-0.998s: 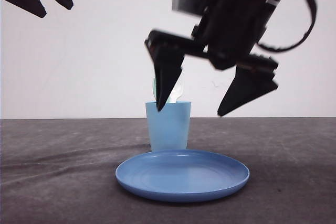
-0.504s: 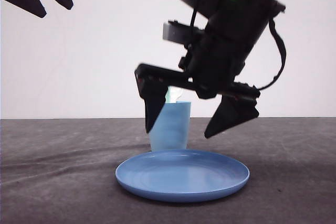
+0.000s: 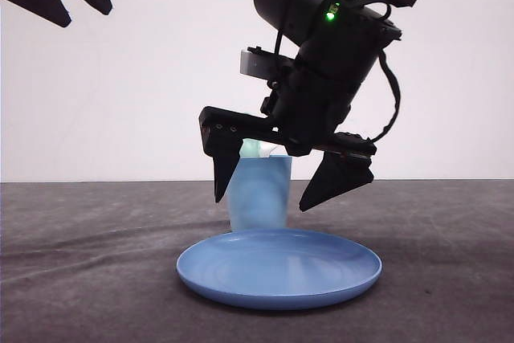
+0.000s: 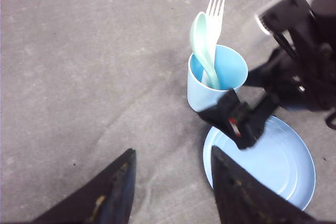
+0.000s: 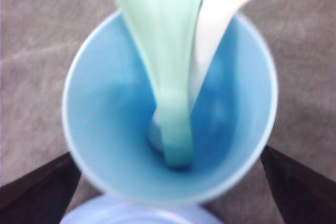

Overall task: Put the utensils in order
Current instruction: 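Lower the open right gripper around the cup rim and close on it, then lift the cup with the right gripper and move it over the plate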

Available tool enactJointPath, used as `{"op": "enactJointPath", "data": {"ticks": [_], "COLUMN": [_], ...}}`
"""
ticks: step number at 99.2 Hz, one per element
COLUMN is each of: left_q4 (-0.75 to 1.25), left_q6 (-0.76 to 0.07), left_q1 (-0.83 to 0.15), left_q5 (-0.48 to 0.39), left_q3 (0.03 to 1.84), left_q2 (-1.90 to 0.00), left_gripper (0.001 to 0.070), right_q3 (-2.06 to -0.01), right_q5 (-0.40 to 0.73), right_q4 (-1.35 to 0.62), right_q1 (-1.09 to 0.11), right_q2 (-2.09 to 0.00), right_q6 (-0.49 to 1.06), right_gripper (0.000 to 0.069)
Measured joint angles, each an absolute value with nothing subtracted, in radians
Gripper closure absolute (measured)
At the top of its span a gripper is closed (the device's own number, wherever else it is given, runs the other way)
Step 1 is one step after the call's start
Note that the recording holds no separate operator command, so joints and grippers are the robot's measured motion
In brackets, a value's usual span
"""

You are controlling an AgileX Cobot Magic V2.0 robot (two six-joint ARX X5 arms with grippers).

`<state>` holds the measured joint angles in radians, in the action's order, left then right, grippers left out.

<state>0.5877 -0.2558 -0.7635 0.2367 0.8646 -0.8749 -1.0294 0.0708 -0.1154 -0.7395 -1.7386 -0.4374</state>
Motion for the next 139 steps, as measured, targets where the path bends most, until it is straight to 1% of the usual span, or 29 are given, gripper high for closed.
{"op": "enactJointPath", "data": {"ticks": [25, 48, 54, 74, 95, 122, 139], "left_q4": [0.588, 0.588, 0.588, 0.588, 0.588, 0.59, 0.591], "left_q6": [-0.255, -0.255, -0.255, -0.255, -0.255, -0.255, -0.255], "left_q1": [-0.764, -0.764, -0.764, -0.764, -0.764, -0.764, -0.764], "left_q5": [0.237, 0.237, 0.237, 0.237, 0.237, 0.237, 0.237], "left_q3": [0.865, 0.865, 0.865, 0.865, 0.865, 0.865, 0.865], "left_q2": [-0.876, -0.876, -0.876, -0.876, -0.876, -0.876, -0.876], "left_gripper": [0.0443, 0.0443, 0.0443, 0.0443, 0.0443, 0.0443, 0.0443], "right_q3": [-1.084, -1.092, -1.092, -1.092, -1.092, -1.092, -1.092], "right_q5": [0.051, 0.049, 0.049, 0.052, 0.058, 0.074, 0.075], "right_q4": [-0.115, -0.115, -0.116, -0.116, -0.115, -0.124, -0.17], "right_q1": [-0.726, -0.723, -0.72, -0.72, -0.719, -0.72, -0.724], "right_q2": [-1.781, -1.797, -1.797, -1.797, -1.797, -1.785, -1.672], "right_q6": [-0.417, -0.416, -0.416, -0.414, -0.396, -0.367, -0.345], "right_gripper": [0.0011, 0.0013, 0.0039, 0.0193, 0.0271, 0.0277, 0.0281]}}
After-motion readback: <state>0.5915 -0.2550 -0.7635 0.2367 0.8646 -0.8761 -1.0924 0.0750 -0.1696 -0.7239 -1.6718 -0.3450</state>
